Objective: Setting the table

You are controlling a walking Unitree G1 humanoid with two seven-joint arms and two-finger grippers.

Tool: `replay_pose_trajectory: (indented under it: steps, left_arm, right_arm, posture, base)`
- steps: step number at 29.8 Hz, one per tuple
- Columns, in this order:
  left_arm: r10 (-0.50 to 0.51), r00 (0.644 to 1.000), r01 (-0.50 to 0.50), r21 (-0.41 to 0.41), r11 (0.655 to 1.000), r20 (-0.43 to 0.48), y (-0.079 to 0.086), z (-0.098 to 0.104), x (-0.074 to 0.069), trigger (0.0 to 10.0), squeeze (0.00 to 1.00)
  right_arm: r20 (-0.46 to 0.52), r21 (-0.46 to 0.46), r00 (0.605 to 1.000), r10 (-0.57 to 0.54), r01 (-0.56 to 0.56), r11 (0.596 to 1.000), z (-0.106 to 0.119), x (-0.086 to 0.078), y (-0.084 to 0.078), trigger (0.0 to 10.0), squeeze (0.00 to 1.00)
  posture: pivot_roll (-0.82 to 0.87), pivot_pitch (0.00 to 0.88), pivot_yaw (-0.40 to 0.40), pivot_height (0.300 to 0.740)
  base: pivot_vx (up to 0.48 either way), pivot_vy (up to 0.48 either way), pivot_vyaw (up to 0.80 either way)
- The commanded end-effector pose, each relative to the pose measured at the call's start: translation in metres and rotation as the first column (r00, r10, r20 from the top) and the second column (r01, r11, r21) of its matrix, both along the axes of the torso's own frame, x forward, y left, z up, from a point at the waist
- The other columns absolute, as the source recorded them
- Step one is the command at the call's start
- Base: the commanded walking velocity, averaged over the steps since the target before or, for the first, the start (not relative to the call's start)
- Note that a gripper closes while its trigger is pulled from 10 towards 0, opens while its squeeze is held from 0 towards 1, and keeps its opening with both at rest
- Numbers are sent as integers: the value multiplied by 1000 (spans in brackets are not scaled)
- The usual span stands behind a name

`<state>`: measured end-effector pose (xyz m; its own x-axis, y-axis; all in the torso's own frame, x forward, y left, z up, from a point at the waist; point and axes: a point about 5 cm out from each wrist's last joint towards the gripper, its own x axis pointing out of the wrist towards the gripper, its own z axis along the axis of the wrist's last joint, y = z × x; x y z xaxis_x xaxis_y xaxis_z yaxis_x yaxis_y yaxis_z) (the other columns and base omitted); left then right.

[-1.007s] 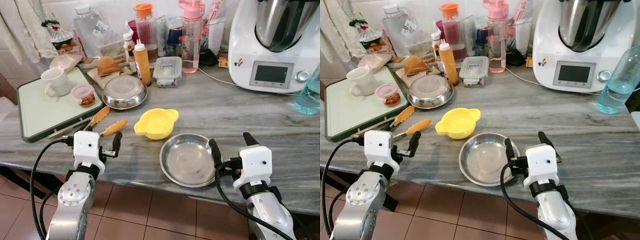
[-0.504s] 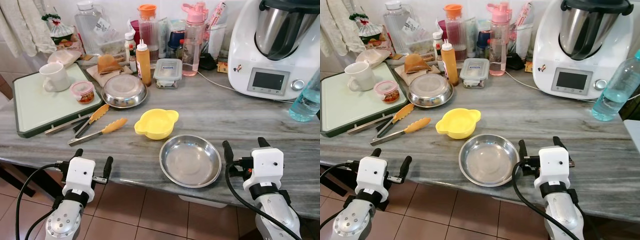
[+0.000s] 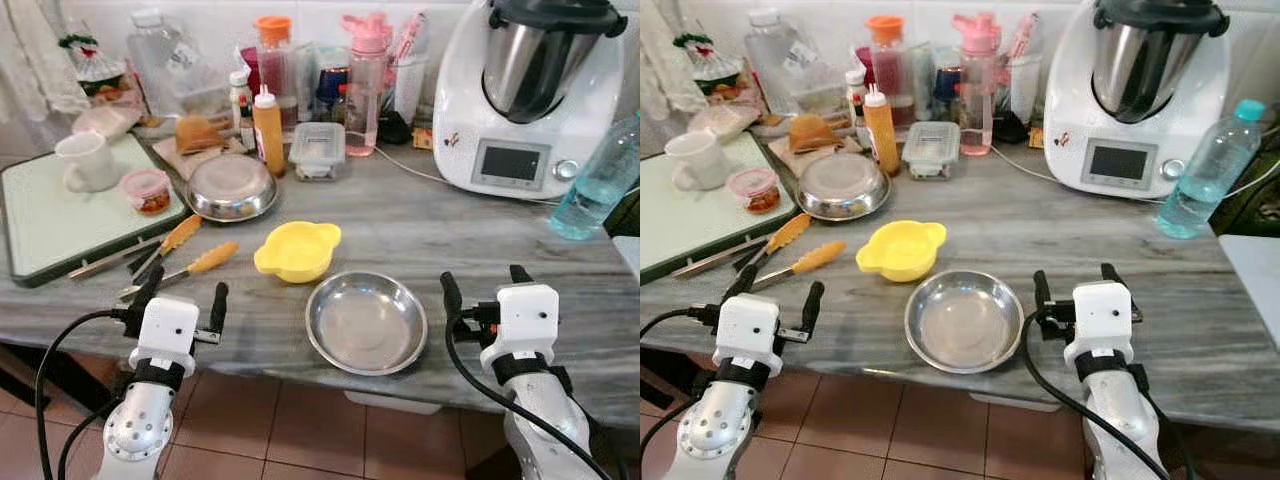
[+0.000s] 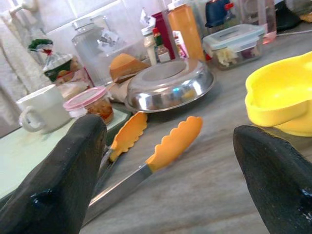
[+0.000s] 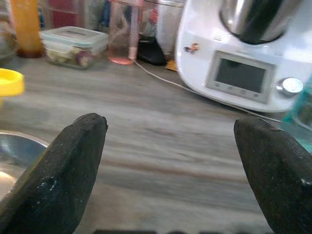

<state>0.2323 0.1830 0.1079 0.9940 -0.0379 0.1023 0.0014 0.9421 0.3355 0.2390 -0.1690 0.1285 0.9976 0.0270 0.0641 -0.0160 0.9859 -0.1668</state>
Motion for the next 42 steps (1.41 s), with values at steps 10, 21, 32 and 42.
replay_pose_trajectory:
  steps: [10, 21, 32, 42]
  left_arm:
    - [39, 998, -40, 10, 999, 46, -3, 8, 14, 10000, 0]
    - [55, 997, -55, 9, 998, 50, -7, 8, 28, 10000, 0]
    - [38, 999, -38, -5, 999, 36, -15, 5, 32, 10000, 0]
    - [42, 999, -41, -6, 999, 27, -15, 2, 31, 10000, 0]
  right_arm:
    - [15, 16, 1000, 22, -22, 1000, 0, 7, 4, 10000, 0]
    - [34, 19, 999, 42, -42, 999, 1, 17, 10, 10000, 0]
    - [25, 17, 999, 40, -40, 999, -2, 12, 7, 10000, 0]
    - [16, 13, 999, 43, -43, 999, -4, 11, 7, 10000, 0]
  posture:
    - [-38, 0, 29, 740]
    - [-39, 0, 30, 740]
    - [-52, 0, 27, 740]
    - [-48, 0, 25, 740]
  base:
    - [0, 0, -98]
    - [-89, 0, 0]
    - [-298, 0, 0]
    - [-343, 0, 0]
